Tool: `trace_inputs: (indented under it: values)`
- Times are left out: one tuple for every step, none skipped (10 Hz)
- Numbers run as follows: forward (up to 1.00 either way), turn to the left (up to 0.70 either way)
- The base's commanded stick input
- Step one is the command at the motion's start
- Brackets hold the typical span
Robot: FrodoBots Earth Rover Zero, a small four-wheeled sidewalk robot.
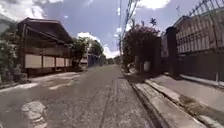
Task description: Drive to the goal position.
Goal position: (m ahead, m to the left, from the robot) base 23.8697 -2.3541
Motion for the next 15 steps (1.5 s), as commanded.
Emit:
trace_inputs:
  values:
    - [0.7, 0.0]
    - [0.7, 0.0]
    - [0.7, 0.0]
    - [0.7, 0.0]
    - [0.7, 0.0]
    - [0.7, 0.0]
    - [0.7, 0.0]
    - [0.7, 0.0]
    - [0.7, 0.0]
    - [0.7, 0.0]
    - [0.7, 0.0]
    - [0.7, 0.0]
    - [0.7, 0.0]
    - [0.7, 0.0]
    - [0.7, 0.0]
